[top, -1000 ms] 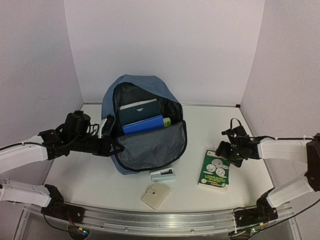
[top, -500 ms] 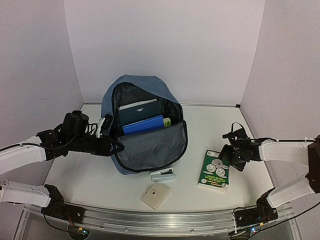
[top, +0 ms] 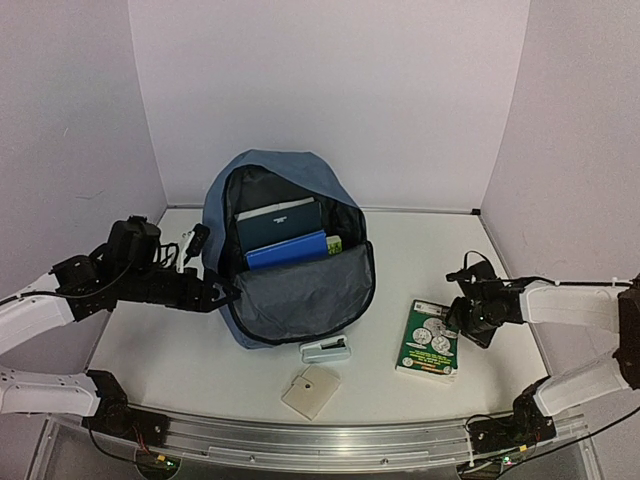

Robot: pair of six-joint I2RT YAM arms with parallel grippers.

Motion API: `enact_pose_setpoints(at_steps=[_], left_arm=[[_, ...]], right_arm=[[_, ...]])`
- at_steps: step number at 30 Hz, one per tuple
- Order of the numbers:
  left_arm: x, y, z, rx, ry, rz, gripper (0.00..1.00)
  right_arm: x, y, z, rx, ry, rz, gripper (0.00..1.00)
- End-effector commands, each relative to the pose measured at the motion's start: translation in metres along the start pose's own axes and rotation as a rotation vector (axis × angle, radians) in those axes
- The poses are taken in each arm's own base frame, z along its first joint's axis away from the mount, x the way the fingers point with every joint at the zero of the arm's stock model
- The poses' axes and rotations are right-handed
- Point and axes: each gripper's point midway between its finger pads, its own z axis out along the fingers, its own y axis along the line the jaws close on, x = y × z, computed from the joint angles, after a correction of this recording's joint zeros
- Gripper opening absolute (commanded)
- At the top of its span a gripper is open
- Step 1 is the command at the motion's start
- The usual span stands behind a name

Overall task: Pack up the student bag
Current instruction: Pick up the book from the center of the board.

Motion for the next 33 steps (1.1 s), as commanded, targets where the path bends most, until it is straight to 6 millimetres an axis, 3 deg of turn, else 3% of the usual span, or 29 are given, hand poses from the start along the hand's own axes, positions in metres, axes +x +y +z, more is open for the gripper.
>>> enact_pose_setpoints(at_steps=[1, 6, 11, 19, 28, 33], left_arm=[[-0.03, -0.011, -0.031, -0.07, -0.072, 0.013, 0.78], [-0.053, -0.02, -0.049, -0.107, -0.116, 0.028, 0.83], [-0.069, -0.037, -0.055, -0.059, -0.153, 0.052, 0.84], [-0.078, -0.048, -0.056, -0.016, -0.174, 0.075, 0.85], [-0.078, -0.053, -0.06, 0.0, -0.182, 0.091, 0.86], [-0.079, -0.054, -0.056, 0.004, -0.17, 0.1, 0.83]], right_arm=[[0.001, 0.006, 0.002, 0.006, 0.032, -0.019, 0.72], [0.007, 0.011, 0.008, 0.01, 0.078, -0.052, 0.68], [0.018, 0.02, 0.018, -0.016, 0.14, -0.075, 0.6], [0.026, 0.026, 0.024, -0.04, 0.173, -0.065, 0.46], [0.035, 0.027, 0.031, -0.065, 0.204, -0.05, 0.03], [0.026, 0.041, 0.018, -0.15, 0.169, -0.017, 0.0]])
